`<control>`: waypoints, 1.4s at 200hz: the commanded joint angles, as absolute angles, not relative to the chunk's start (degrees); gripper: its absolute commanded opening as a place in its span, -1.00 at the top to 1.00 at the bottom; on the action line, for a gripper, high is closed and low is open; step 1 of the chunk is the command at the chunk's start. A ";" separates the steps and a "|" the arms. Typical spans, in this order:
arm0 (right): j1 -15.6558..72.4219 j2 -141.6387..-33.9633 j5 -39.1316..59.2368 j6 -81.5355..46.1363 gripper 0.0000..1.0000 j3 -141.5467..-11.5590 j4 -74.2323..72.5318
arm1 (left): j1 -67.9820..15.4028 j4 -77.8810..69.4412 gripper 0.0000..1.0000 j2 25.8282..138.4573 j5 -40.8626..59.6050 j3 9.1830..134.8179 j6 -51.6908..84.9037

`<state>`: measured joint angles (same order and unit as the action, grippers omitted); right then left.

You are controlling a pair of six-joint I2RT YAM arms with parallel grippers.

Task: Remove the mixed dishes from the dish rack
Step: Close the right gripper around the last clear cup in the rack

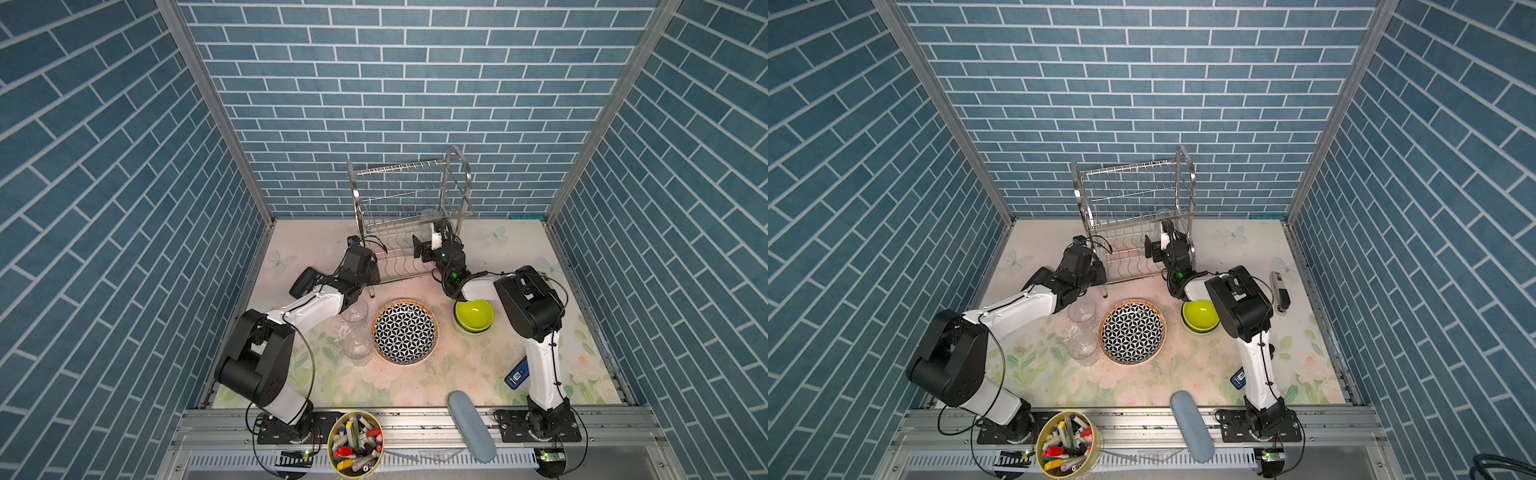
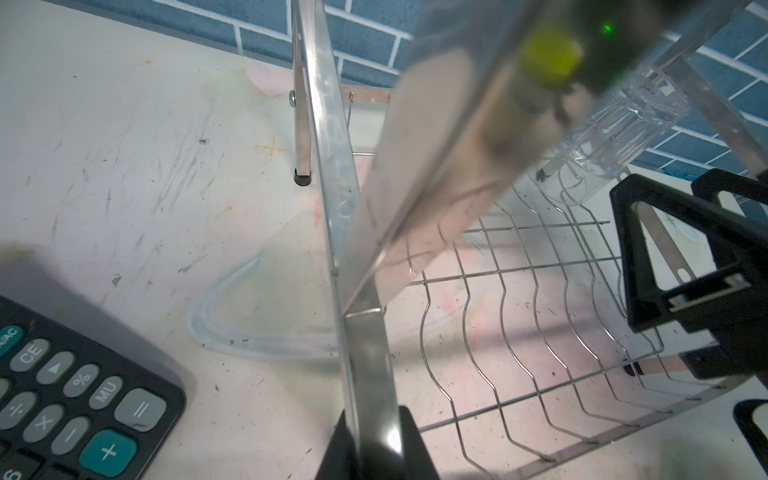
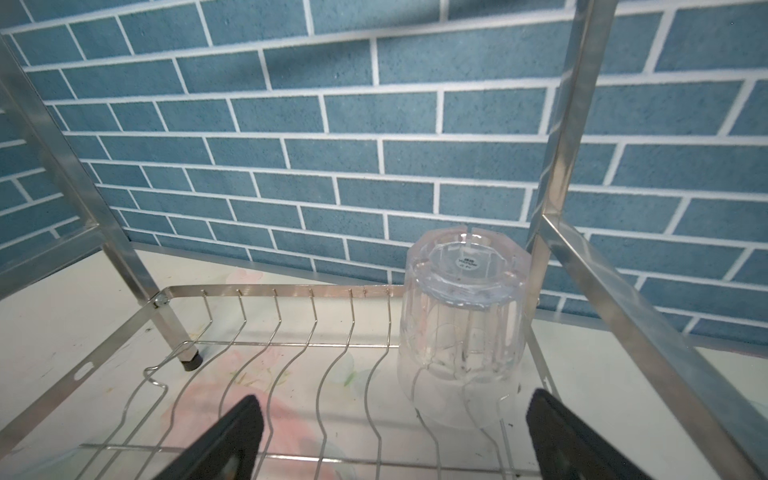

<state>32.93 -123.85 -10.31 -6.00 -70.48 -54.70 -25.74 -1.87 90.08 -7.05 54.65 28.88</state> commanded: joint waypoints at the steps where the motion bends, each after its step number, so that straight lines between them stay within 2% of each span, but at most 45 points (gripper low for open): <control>1: 31.93 -125.24 -11.55 -3.33 -0.98 -74.12 -55.93 | -25.75 0.42 0.88 90.59 -5.41 56.37 28.34; 37: 30.70 -129.18 -11.49 -3.26 -0.98 -78.63 -52.91 | -25.74 0.96 0.94 90.98 -3.90 56.51 28.26; 172: 28.43 -137.75 -12.20 -3.34 -0.98 -92.27 -47.74 | -25.75 4.20 0.92 91.25 -1.58 57.41 25.83; 233: 28.21 -139.98 -9.05 -2.99 -0.98 -96.68 -46.56 | -25.71 4.21 0.92 91.56 -1.41 56.43 25.70; 280: 27.95 -142.22 -10.99 -1.96 -0.98 -100.88 -44.04 | -25.78 4.57 0.92 91.43 -1.34 56.54 25.66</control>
